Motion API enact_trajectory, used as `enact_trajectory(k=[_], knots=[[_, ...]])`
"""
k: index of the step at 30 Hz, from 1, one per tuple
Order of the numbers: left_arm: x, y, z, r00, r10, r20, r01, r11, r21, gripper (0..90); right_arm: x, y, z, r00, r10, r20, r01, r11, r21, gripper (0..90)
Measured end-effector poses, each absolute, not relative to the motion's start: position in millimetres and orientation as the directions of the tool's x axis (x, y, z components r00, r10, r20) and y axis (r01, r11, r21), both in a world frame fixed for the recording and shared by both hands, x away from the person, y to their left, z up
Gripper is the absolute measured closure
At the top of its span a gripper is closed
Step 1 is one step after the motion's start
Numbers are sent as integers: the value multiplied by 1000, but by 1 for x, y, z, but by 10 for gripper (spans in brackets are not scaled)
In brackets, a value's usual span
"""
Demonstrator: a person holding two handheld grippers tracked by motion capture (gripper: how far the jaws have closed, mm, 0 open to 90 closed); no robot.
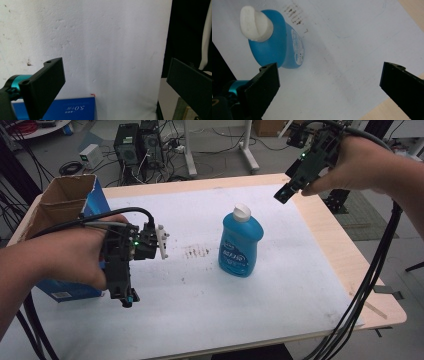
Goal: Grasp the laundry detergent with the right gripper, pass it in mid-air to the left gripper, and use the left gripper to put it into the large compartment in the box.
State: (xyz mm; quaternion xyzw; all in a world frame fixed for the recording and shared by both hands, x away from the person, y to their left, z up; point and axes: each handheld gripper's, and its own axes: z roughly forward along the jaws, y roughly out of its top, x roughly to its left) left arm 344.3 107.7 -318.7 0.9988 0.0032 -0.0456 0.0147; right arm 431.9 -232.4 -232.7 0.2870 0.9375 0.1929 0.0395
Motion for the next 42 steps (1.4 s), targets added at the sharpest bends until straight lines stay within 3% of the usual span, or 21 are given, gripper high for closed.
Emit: enact_trajectory(k=[18,30,42], knots=[[343,108,-315,997,-13,-71,-10,-999,32,17,383,-249,-247,-801,598,23,530,690,493,16],[346,110,-315,997,-30,-75,-27,-999,40,17,340,-260,-283,-740,670,58,534,532,657,16],[345,107,-316,995,-50,-81,-47,-998,41,17,315,-251,-323,-721,688,83,514,450,730,16]])
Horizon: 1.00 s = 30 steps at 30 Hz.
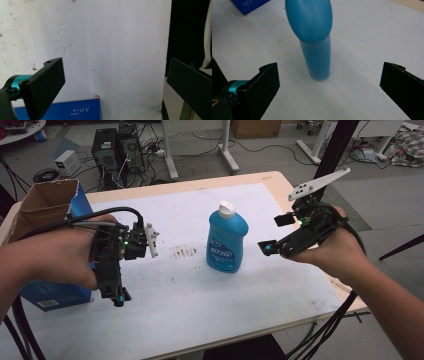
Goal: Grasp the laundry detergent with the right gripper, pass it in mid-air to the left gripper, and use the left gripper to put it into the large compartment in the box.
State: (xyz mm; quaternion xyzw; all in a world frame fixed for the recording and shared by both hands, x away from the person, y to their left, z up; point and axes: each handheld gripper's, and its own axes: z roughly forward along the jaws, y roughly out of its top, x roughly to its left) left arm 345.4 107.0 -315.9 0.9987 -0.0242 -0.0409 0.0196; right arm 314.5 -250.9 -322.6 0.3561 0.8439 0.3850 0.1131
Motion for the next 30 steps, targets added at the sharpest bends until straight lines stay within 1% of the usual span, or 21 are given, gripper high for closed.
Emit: enact_trajectory(k=[8,15,20,30], knots=[[347,106,-316,995,-53,-82,-50,-998,38,17,312,-244,-344,-706,702,95,521,424,741,16],[346,108,-316,996,-45,-79,-41,-998,40,17,316,-238,-357,-710,695,109,526,421,739,16],[345,107,-317,995,-52,-82,-49,-998,27,17,323,-229,-375,-712,687,144,544,410,732,16],[344,110,-316,996,-45,-81,-43,-999,26,17,338,-213,-392,-715,674,185,554,384,739,16]])
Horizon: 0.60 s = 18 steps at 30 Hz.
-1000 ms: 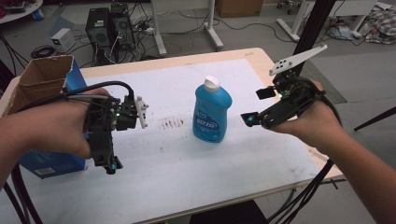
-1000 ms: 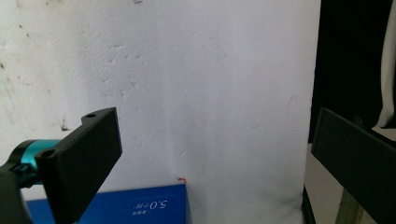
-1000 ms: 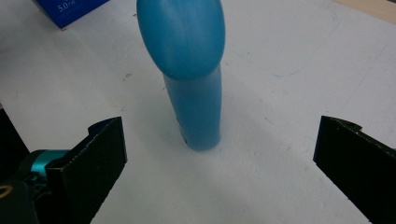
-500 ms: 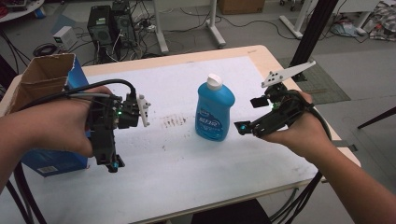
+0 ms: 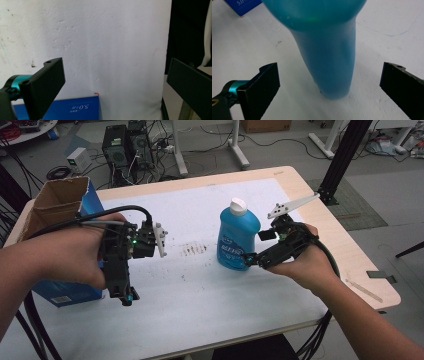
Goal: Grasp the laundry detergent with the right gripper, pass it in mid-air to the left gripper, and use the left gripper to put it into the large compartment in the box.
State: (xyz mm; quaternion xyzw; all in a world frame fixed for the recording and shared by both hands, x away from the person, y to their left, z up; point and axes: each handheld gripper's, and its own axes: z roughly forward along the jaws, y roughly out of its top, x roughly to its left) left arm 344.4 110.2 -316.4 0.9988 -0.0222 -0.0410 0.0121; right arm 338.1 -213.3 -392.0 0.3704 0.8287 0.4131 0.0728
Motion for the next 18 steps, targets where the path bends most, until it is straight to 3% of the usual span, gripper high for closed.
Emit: enact_trajectory(k=[18], knots=[[346,112,-318,995,-47,-86,-45,-999,21,17,351,-199,-411,-718,663,212,546,348,762,17]])
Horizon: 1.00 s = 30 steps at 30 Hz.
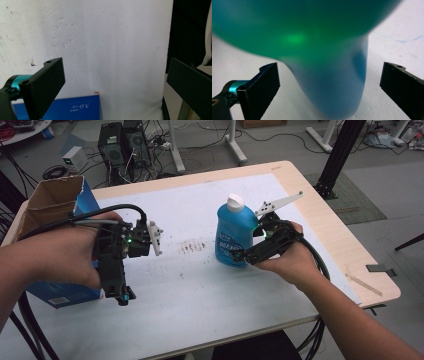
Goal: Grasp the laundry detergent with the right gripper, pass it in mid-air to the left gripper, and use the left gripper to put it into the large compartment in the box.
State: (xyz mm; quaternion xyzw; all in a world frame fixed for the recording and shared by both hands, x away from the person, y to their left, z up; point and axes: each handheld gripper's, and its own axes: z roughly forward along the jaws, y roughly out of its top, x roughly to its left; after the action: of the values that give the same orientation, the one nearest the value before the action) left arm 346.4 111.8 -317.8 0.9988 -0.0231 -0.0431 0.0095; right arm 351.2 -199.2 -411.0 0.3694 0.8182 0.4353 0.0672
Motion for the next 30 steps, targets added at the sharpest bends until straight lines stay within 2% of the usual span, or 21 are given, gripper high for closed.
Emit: enact_trajectory(k=[7,17,20,22,30], knots=[[347,112,-318,995,-44,-88,-43,-999,18,17,351,-195,-414,-734,648,203,517,339,786,34],[347,113,-319,995,-37,-90,-35,-999,21,17,357,-196,-416,-737,631,240,499,269,824,56],[347,114,-318,995,-37,-92,-36,-999,19,17,358,-195,-418,-738,629,244,493,255,832,78],[347,115,-319,995,-35,-91,-33,-999,18,17,358,-195,-418,-739,625,251,490,242,837,126],[347,116,-320,995,-31,-92,-29,-999,14,18,359,-194,-420,-741,624,248,482,237,844,128]])
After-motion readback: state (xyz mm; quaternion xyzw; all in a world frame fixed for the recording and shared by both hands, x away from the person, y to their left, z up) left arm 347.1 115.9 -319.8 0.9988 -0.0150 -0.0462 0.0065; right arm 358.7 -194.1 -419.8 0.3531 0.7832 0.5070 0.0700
